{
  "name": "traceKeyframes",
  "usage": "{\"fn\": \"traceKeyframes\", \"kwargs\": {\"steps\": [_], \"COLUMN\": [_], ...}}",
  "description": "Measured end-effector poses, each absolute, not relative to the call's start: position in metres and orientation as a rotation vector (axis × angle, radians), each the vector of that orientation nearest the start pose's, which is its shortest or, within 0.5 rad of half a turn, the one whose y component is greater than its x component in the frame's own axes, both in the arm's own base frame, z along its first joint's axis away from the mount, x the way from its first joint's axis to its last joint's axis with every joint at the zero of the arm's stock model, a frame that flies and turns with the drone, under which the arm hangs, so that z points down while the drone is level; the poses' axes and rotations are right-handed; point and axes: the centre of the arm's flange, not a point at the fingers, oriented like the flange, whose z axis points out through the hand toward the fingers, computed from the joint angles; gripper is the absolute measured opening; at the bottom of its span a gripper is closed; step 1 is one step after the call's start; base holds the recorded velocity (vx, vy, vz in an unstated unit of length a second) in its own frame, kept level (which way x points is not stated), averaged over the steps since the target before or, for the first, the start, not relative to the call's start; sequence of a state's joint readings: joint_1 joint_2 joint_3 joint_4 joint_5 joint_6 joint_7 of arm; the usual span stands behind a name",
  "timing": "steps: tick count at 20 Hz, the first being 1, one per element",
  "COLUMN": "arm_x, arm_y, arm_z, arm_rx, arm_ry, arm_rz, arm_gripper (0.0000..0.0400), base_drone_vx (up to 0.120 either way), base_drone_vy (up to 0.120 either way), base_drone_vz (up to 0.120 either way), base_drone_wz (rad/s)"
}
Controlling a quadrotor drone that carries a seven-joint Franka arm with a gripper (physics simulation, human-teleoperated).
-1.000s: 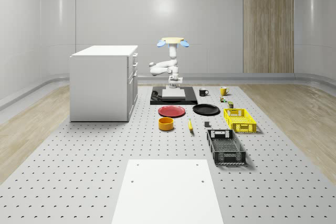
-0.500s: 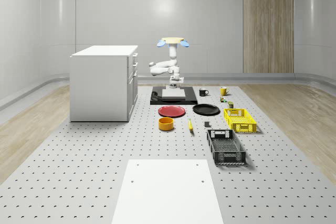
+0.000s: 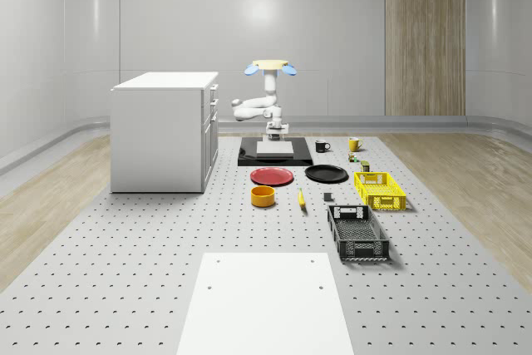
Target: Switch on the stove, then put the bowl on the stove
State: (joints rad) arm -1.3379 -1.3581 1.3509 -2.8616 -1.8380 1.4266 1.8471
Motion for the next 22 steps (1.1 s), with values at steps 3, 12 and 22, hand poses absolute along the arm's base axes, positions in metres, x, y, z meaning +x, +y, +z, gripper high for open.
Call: {"fn": "traceKeyframes", "kwargs": {"steps": [3, 12, 22], "arm_x": [0.3068, 0.3068, 0.3068], "arm_y": [-0.0577, -0.0580, -0.0580], "arm_z": [0.4907, 0.4907, 0.4907], "arm_rx": [0.000, 0.000, 0.001], "arm_ry": [-0.002, -0.002, -0.002], "arm_rz": [0.785, 0.785, 0.785], "arm_gripper": [0.0400, 0.0400, 0.0400], "base_drone_vx": [0.120, 0.120, 0.120], "base_drone_vy": [0.000, -0.044, -0.012], "base_drone_vz": [0.080, 0.022, 0.020], "base_drone_wz": [0.000, 0.000, 0.000]}}
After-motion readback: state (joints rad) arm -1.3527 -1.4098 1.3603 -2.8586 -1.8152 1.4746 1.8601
